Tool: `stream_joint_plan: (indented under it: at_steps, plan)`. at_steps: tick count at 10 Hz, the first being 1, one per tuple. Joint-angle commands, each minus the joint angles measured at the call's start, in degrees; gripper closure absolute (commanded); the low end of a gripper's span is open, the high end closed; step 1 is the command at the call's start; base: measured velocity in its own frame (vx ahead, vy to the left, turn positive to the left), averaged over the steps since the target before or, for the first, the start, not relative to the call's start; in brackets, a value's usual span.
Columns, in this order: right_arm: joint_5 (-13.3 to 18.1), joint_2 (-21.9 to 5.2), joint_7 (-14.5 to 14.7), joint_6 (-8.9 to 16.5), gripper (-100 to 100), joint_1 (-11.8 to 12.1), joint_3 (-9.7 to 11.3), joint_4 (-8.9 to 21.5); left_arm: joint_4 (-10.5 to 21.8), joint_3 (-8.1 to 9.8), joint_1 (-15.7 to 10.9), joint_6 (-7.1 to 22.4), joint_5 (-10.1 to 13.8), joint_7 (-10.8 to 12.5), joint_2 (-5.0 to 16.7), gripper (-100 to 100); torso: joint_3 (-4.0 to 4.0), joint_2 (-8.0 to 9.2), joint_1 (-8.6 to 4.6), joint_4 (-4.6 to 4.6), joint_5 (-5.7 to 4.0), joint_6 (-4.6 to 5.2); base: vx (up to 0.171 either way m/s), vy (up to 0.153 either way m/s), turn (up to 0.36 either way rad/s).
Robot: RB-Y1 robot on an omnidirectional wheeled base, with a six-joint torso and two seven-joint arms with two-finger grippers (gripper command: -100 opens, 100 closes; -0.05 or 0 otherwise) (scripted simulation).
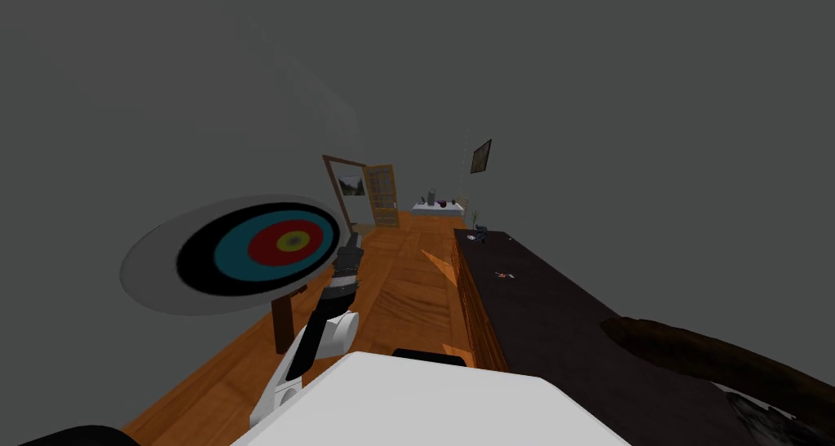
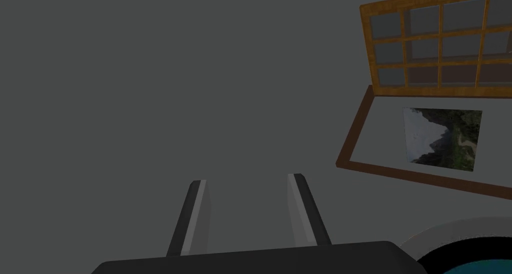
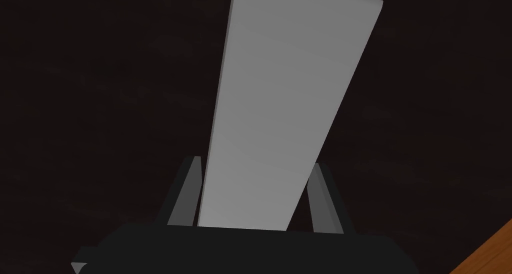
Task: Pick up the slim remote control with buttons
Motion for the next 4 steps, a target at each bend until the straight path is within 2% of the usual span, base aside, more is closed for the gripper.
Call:
stream_joint_plan:
  at_steps: [1, 2, 3, 4]
  plan:
    - [-0.2, -1.9, -0.6, 0.0, 100, 0.7, 0.1, -1.9, 0.0, 0.0, 0.0, 0.0, 0.0, 0.0, 0.0, 0, 0.0, 0.0, 0.0, 0.0, 0.0, 0.0, 0.014, 0.043, -0.031]
    - [-0.3, -3.0, -0.8, -0.4, 100, 1.1, 0.0, -2.5, 0.0, 0.0, 0.0, 0.0, 0.0, 0.0, 0.0, 0, -0.01, -0.02, 0.02, 0.0, 0.01, -0.01, 0.016, 0.046, -0.038]
    - [-0.2, -2.4, -0.6, -0.1, 100, 0.9, 0.0, -2.2, 0.0, 0.0, 0.0, 0.0, 0.0, 0.0, 0.0, 0, -0.02, -0.03, 0.04, -0.01, 0.02, -0.01, 0.006, 0.021, -0.008]
    - [-0.2, -2.6, -0.7, -0.2, 0, 1.0, 0.0, -2.3, 0.0, 0.0, 0.0, 0.0, 0.0, 0.0, 0.0, 0, 0.0, -0.01, -0.03, 0.0, -0.01, 0.0, 0.0, 0.0, 0.0]
